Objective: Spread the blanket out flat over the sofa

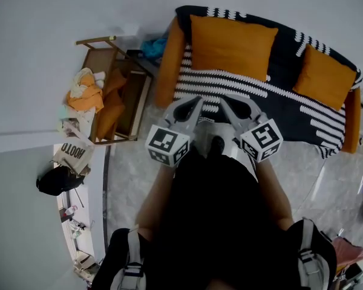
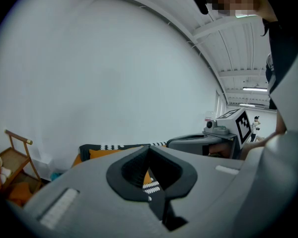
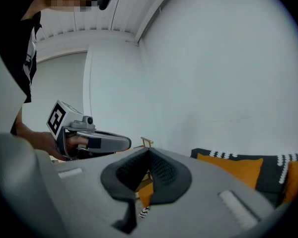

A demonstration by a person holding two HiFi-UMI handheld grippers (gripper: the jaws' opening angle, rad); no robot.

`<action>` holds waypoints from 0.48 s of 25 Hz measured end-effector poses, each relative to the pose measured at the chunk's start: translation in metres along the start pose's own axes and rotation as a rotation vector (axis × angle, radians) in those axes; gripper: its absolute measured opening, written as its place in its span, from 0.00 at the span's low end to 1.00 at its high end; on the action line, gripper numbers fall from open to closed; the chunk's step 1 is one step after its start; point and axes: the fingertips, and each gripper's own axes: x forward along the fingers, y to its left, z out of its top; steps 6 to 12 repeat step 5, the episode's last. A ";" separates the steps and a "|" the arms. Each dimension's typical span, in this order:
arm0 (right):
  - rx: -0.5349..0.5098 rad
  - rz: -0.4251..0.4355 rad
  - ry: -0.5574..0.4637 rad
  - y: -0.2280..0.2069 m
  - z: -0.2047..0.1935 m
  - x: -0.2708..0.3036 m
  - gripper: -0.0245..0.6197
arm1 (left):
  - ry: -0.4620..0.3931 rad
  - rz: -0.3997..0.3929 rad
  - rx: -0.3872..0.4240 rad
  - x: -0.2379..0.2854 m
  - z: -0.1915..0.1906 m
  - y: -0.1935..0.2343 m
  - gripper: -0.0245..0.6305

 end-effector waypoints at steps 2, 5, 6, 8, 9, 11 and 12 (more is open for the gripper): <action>-0.005 0.000 -0.001 0.000 0.000 0.000 0.04 | -0.001 0.000 0.000 0.001 0.000 0.000 0.06; -0.010 0.001 -0.001 -0.001 0.000 0.000 0.04 | -0.001 0.000 0.000 0.002 0.000 -0.001 0.06; -0.010 0.001 -0.001 -0.001 0.000 0.000 0.04 | -0.001 0.000 0.000 0.002 0.000 -0.001 0.06; -0.010 0.001 -0.001 -0.001 0.000 0.000 0.04 | -0.001 0.000 0.000 0.002 0.000 -0.001 0.06; -0.010 0.001 -0.001 -0.001 0.000 0.000 0.04 | -0.001 0.000 0.000 0.002 0.000 -0.001 0.06; -0.010 0.001 -0.001 -0.001 0.000 0.000 0.04 | -0.001 0.000 0.000 0.002 0.000 -0.001 0.06; -0.010 0.001 -0.001 -0.001 0.000 0.000 0.04 | -0.001 0.000 0.000 0.002 0.000 -0.001 0.06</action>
